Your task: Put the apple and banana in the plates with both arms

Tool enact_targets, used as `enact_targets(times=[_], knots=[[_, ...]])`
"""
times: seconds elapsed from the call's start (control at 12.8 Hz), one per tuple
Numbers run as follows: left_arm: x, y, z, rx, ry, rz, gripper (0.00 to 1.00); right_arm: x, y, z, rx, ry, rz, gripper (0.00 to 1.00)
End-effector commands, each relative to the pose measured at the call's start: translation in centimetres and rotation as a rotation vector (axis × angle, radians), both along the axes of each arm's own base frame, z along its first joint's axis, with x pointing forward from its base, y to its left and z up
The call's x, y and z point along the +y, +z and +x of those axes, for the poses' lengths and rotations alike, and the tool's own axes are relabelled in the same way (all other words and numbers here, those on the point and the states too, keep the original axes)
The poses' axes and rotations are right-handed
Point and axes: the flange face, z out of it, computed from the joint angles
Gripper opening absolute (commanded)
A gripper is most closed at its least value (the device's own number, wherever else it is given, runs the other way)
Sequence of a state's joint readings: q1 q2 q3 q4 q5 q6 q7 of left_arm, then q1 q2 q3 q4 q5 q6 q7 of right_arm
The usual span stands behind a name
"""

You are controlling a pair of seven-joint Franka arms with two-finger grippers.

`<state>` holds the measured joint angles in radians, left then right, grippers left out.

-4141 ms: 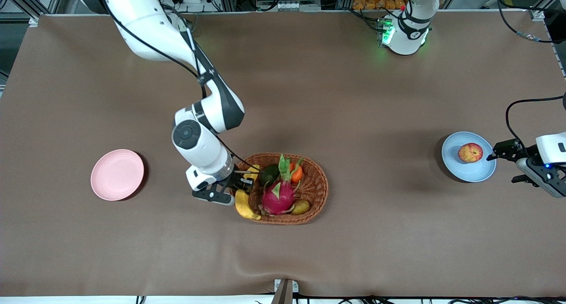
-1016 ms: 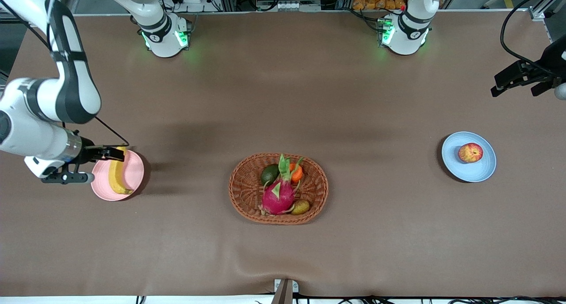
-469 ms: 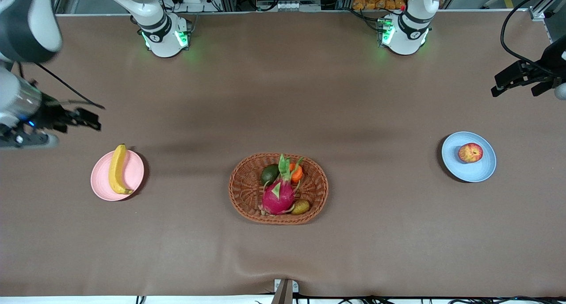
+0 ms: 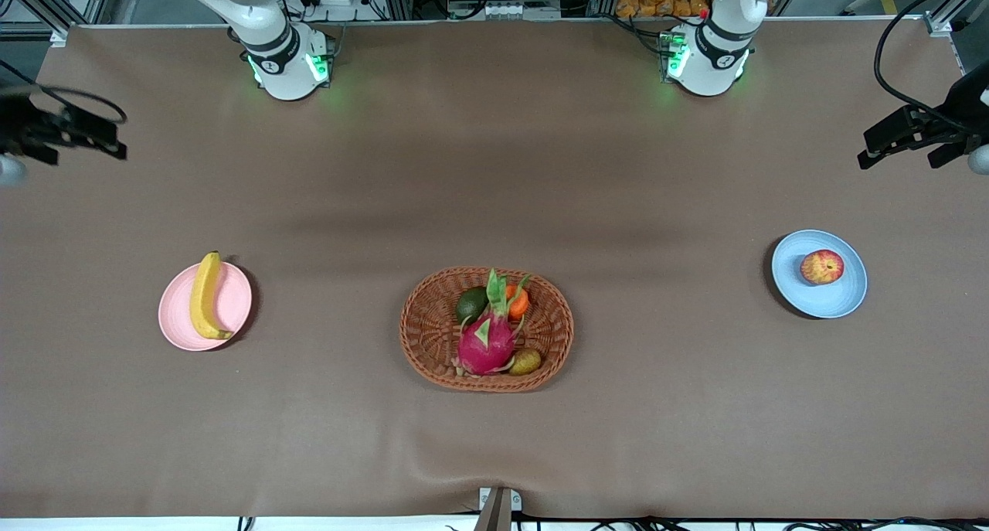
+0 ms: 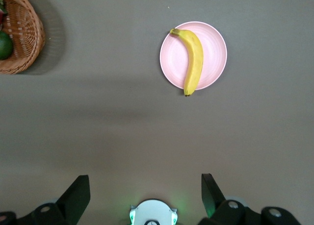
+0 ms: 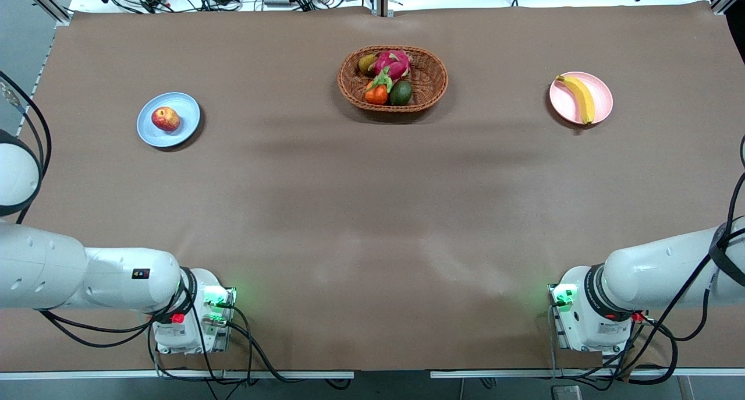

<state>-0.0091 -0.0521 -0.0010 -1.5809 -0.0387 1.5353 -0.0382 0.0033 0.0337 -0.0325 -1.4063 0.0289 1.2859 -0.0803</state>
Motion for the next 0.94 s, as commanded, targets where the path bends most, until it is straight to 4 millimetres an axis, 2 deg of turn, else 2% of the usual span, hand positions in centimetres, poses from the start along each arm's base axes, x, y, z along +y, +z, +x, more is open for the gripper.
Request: enact_targets(times=[0.0, 0.16, 0.31, 0.86], knots=[[-0.1, 0.1, 0.0, 0.0, -0.012, 0.015, 1.0, -0.4, 1.9, -0.9, -0.016, -0.024, -0.001, 1.0], [-0.7, 0.4, 0.0, -0.007, -0.017, 0.017, 1.0, -0.6, 2.2, -1.0, -0.031, -0.027, -0.001, 1.0], [-0.4, 0.4, -0.1, -0.008, -0.015, 0.018, 1.0, -0.7, 2.0, -0.8, -0.042, -0.029, -0.001, 1.0], [-0.6, -0.1, 0.3, 0.003, -0.018, 0.019, 1.0, -1.1, -0.5, 0.1, -0.039, -0.037, -0.001, 1.0]])
